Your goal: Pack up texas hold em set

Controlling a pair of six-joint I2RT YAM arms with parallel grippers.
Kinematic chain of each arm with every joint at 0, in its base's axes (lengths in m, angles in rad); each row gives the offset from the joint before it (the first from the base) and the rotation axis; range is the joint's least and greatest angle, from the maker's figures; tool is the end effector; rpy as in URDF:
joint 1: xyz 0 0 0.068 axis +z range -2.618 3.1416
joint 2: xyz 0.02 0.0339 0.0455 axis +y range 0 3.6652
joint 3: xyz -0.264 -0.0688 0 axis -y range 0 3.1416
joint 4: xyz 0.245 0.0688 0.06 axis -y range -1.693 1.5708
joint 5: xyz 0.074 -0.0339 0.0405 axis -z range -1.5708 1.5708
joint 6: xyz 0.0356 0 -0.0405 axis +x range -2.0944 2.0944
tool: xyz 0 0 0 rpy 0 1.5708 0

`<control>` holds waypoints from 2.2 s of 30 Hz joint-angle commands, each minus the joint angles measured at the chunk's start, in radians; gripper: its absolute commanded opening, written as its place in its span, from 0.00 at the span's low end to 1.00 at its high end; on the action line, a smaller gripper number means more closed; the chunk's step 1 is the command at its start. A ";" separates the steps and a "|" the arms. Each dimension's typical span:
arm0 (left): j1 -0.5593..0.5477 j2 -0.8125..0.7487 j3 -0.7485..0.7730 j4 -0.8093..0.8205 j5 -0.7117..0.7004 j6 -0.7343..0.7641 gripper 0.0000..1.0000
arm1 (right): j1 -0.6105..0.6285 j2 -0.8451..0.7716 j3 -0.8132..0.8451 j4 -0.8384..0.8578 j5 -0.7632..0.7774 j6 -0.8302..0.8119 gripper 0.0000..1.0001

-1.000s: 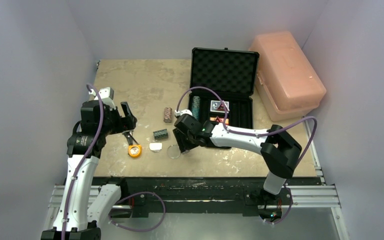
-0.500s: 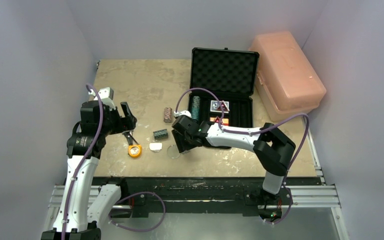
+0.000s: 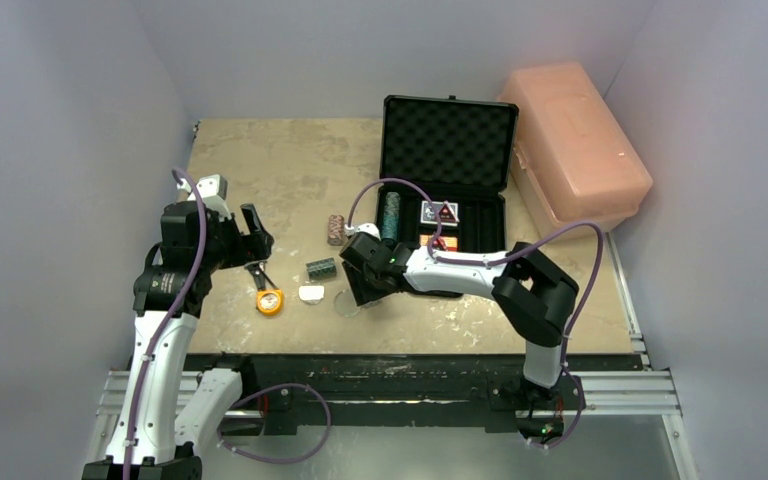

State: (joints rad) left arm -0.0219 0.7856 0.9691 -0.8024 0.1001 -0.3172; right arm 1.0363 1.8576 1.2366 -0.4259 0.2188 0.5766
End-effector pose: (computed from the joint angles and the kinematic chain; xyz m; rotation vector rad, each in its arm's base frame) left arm 0.1523 -0.0069 0.3404 -0.2676 2.1858 -0.3002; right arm 0.2019 0.3259 0.1788 -0.5195 2.5572 0.3065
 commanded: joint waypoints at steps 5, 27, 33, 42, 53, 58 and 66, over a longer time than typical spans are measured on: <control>0.006 -0.008 0.015 0.009 -0.003 0.019 0.83 | 0.007 0.005 0.036 0.021 0.020 0.009 0.53; 0.006 -0.005 0.015 0.010 -0.007 0.020 0.83 | 0.008 0.026 0.036 0.023 0.015 0.005 0.46; 0.005 -0.003 0.014 0.010 -0.008 0.020 0.83 | 0.008 0.010 0.043 0.007 0.015 0.002 0.26; 0.004 0.012 0.014 0.008 -0.011 0.021 0.83 | 0.010 -0.089 0.033 -0.013 0.010 -0.007 0.00; 0.005 0.011 0.014 0.005 -0.011 0.021 0.82 | 0.010 -0.238 0.064 -0.056 -0.008 -0.026 0.00; 0.005 0.004 0.012 0.001 -0.012 0.020 0.82 | 0.010 -0.285 0.100 -0.076 0.042 -0.009 0.00; 0.004 0.001 0.010 0.000 -0.008 0.020 0.82 | 0.009 -0.338 0.151 -0.122 0.252 0.046 0.00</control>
State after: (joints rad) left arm -0.0219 0.7982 0.9691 -0.8097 0.0963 -0.3172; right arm 1.0412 1.5951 1.3224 -0.5522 0.3042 0.5777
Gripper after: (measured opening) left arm 0.825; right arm 0.463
